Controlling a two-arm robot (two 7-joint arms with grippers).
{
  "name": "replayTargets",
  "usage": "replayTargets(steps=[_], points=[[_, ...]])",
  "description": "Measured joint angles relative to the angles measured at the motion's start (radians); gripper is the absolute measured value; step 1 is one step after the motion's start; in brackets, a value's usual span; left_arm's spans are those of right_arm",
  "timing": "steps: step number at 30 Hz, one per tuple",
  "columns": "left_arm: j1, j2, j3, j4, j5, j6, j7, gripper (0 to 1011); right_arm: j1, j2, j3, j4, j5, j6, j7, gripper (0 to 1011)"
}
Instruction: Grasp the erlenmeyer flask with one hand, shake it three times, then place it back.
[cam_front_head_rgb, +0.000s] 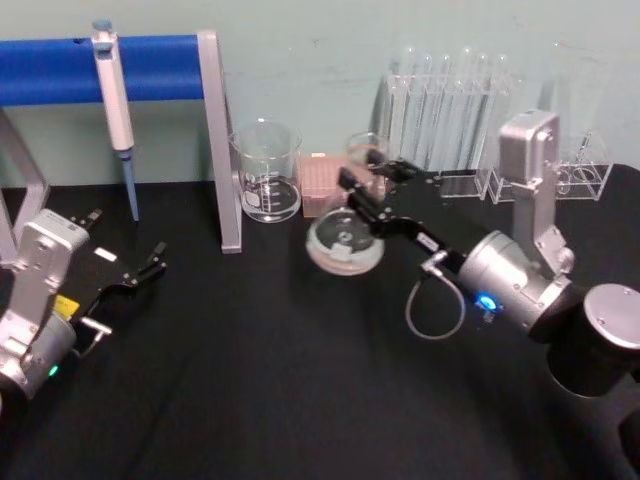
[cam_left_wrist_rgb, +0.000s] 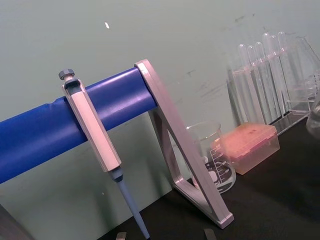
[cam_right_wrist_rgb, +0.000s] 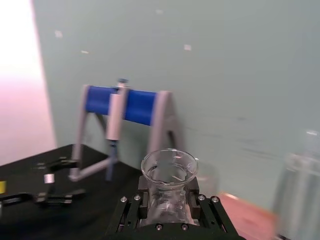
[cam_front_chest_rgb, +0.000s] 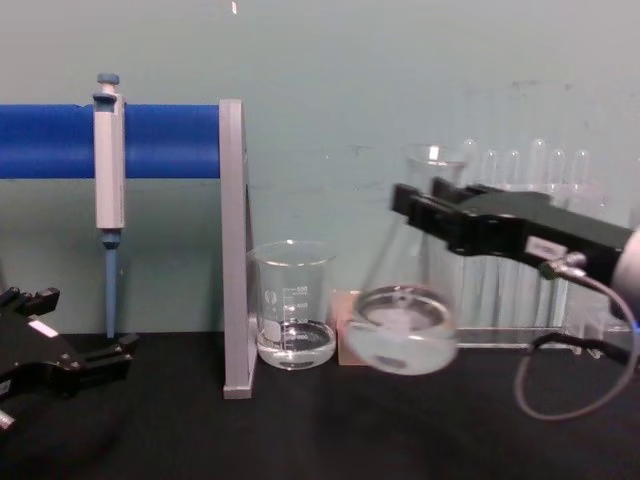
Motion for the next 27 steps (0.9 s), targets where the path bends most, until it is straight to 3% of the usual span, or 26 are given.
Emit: replayTargets(steps=[7,16,21,27], points=[[0.000,0.000,0.000,0.000,0.000,0.000,0.000,1001,0.045,-0.001,-0.060,0.033,0.015,-0.016,0.103,449],[0.000,0.000,0.000,0.000,0.000,0.000,0.000,1001,0.085,0.002,-0.129,0.046,0.024,-0.021,0.168,450],[0.000,0.000,0.000,0.000,0.000,0.000,0.000,1001,0.092,0.005,-0.145,0.049,0.025,-0.029,0.172,449],[0.000,0.000,0.000,0.000,0.000,0.000,0.000,1001,0.080,0.011,-0.140,0.036,0.007,-0.038,0.121,449]])
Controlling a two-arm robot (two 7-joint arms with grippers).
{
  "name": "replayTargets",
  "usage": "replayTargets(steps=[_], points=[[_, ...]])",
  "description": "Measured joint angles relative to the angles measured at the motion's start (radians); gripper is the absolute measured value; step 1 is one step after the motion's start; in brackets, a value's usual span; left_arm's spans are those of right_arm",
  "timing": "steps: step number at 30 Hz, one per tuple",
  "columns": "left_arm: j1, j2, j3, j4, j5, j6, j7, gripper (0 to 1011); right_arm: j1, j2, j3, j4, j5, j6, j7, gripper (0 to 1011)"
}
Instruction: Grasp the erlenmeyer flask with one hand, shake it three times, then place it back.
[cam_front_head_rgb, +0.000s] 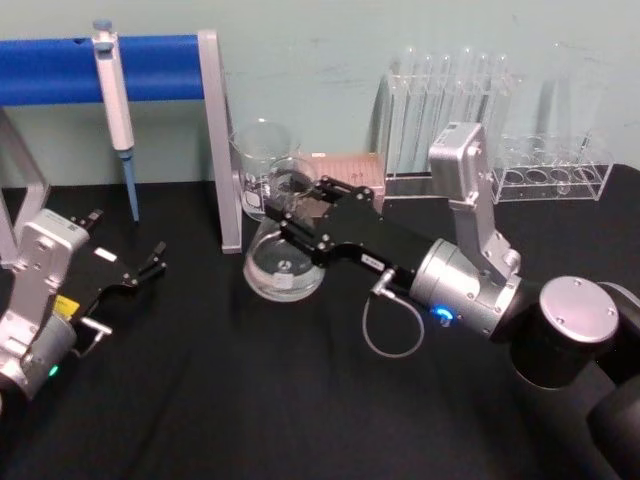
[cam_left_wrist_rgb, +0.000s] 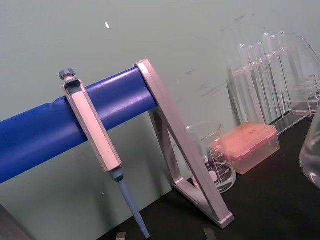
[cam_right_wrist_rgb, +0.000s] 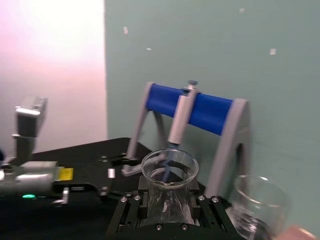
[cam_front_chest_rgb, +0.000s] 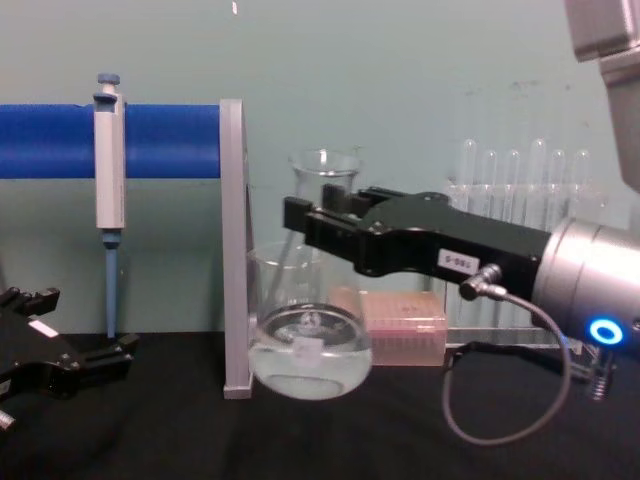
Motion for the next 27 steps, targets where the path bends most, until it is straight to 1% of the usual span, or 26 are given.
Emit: replayTargets(steps=[3,7,8,10,12,13,14,16,17,19,20,21,24,27], points=[[0.000,0.000,0.000,0.000,0.000,0.000,0.000,1001,-0.019,0.002,0.019,-0.015,-0.014,0.000,-0.046,450],[0.000,0.000,0.000,0.000,0.000,0.000,0.000,1001,-0.038,0.005,0.044,-0.029,-0.024,0.002,-0.087,450],[0.000,0.000,0.000,0.000,0.000,0.000,0.000,1001,-0.049,0.007,0.059,-0.037,-0.030,0.002,-0.109,449],[0.000,0.000,0.000,0.000,0.000,0.000,0.000,1001,-0.062,0.008,0.077,-0.044,-0.036,0.003,-0.131,449],[0.000,0.000,0.000,0.000,0.000,0.000,0.000,1001,-0.087,0.009,0.111,-0.060,-0.045,0.003,-0.174,449],[0.000,0.000,0.000,0.000,0.000,0.000,0.000,1001,-0.087,0.009,0.111,-0.060,-0.045,0.003,-0.174,449],[0.000,0.000,0.000,0.000,0.000,0.000,0.000,1001,-0.103,0.009,0.132,-0.071,-0.050,0.004,-0.200,450],[0.000,0.000,0.000,0.000,0.000,0.000,0.000,1001,-0.118,0.010,0.151,-0.082,-0.056,0.006,-0.226,449],[0.000,0.000,0.000,0.000,0.000,0.000,0.000,1001,-0.131,0.010,0.168,-0.091,-0.062,0.009,-0.248,449],[0.000,0.000,0.000,0.000,0.000,0.000,0.000,1001,-0.146,0.011,0.186,-0.103,-0.068,0.012,-0.271,449],[0.000,0.000,0.000,0.000,0.000,0.000,0.000,1001,-0.161,0.011,0.204,-0.113,-0.074,0.017,-0.294,450],[0.000,0.000,0.000,0.000,0.000,0.000,0.000,1001,-0.161,0.011,0.204,-0.113,-0.074,0.017,-0.294,449],[0.000,0.000,0.000,0.000,0.000,0.000,0.000,1001,-0.196,0.010,0.245,-0.137,-0.091,0.029,-0.348,450],[0.000,0.000,0.000,0.000,0.000,0.000,0.000,1001,-0.219,0.006,0.273,-0.154,-0.107,0.040,-0.387,450]])
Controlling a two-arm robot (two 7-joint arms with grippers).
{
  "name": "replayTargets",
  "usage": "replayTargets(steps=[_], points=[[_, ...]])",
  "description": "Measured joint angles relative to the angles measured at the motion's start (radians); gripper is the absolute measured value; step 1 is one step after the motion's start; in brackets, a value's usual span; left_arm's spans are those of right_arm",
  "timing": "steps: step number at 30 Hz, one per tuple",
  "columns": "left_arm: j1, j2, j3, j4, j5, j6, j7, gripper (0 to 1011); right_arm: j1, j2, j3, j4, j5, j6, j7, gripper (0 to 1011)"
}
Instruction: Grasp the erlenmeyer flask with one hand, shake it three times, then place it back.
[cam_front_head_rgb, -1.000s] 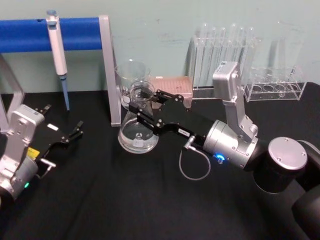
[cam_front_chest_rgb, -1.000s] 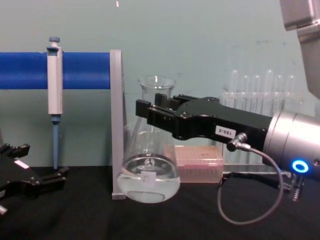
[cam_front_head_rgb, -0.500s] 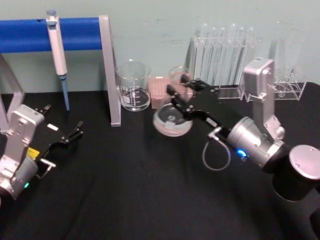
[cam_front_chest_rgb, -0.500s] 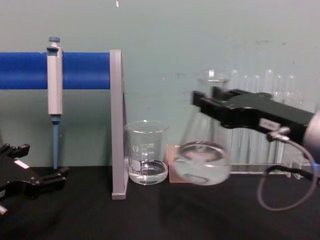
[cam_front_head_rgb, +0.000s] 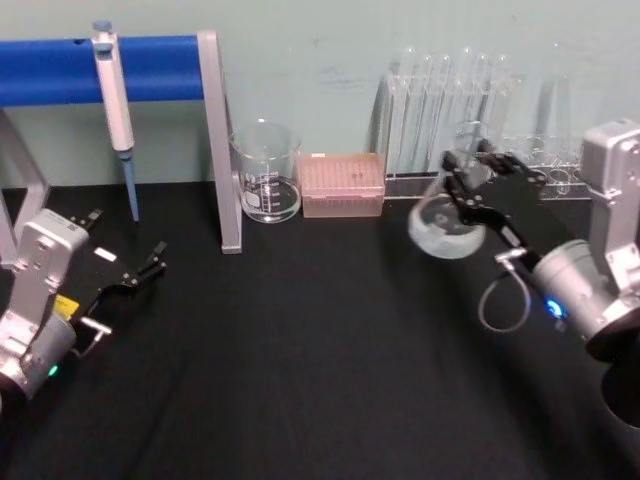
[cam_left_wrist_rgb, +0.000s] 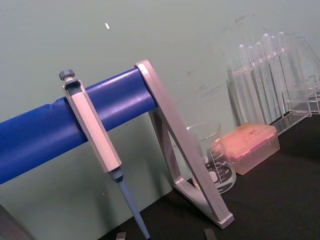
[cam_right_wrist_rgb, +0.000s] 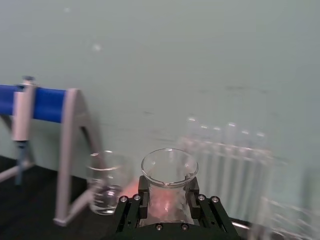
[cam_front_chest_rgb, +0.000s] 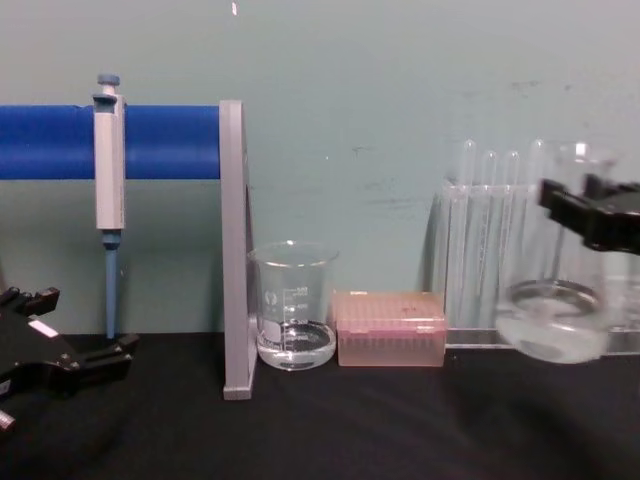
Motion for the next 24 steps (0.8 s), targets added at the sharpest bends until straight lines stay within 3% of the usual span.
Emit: replayTargets(steps=[6,11,17,24], points=[[0.000,0.000,0.000,0.000,0.000,0.000,0.000,1001,-0.022,-0.009,0.036,-0.008,-0.020,0.013,-0.039,449],[0.000,0.000,0.000,0.000,0.000,0.000,0.000,1001,-0.010,-0.020,0.042,0.006,-0.030,0.015,-0.024,450],[0.000,0.000,0.000,0.000,0.000,0.000,0.000,1001,0.029,-0.030,0.014,0.042,-0.030,0.016,0.051,449],[0.000,0.000,0.000,0.000,0.000,0.000,0.000,1001,0.102,-0.057,-0.052,0.104,-0.022,0.006,0.182,449]])
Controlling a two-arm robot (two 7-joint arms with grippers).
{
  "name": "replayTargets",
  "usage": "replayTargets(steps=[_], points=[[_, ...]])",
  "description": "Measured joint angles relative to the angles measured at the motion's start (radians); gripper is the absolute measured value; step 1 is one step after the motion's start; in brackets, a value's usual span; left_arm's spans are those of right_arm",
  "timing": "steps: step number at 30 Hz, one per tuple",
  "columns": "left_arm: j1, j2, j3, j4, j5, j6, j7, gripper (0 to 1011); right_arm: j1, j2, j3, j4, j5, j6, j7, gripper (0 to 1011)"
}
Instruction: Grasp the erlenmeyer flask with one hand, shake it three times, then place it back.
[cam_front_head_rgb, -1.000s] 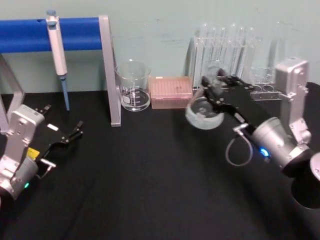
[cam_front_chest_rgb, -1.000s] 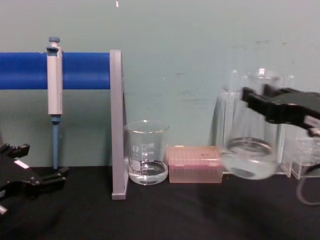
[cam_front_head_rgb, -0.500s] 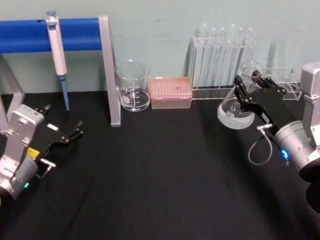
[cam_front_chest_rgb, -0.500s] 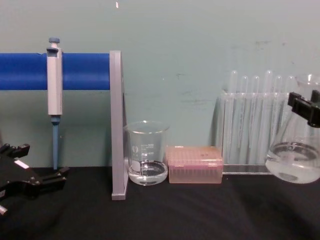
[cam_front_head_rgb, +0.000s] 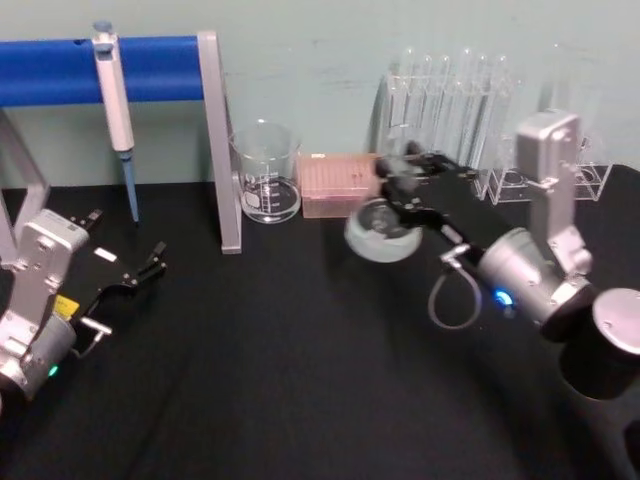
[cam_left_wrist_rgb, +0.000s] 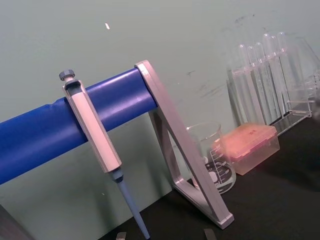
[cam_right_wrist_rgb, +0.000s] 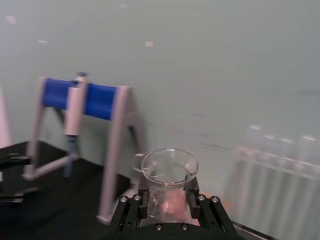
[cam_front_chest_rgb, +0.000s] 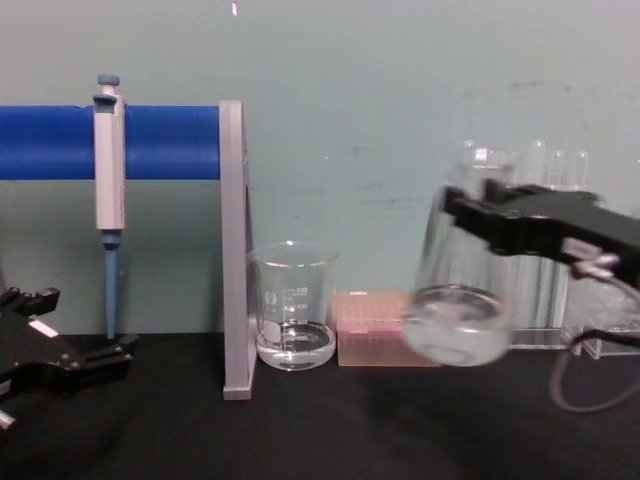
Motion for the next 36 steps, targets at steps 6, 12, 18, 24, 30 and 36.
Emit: replayTargets(steps=[6,12,18,24,30,36], points=[[0.000,0.000,0.000,0.000,0.000,0.000,0.000,1001,0.052,-0.015,-0.061,0.041,0.022,-0.012,0.090,449],[0.000,0.000,0.000,0.000,0.000,0.000,0.000,1001,0.087,-0.022,-0.110,0.063,0.045,-0.020,0.145,449],[0.000,0.000,0.000,0.000,0.000,0.000,0.000,1001,0.106,-0.024,-0.139,0.075,0.061,-0.024,0.166,449],[0.000,0.000,0.000,0.000,0.000,0.000,0.000,1001,0.114,-0.021,-0.157,0.077,0.072,-0.026,0.167,449],[0.000,0.000,0.000,0.000,0.000,0.000,0.000,1001,0.102,-0.010,-0.148,0.063,0.073,-0.029,0.127,449],[0.000,0.000,0.000,0.000,0.000,0.000,0.000,1001,0.071,0.004,-0.114,0.033,0.063,-0.031,0.070,450]])
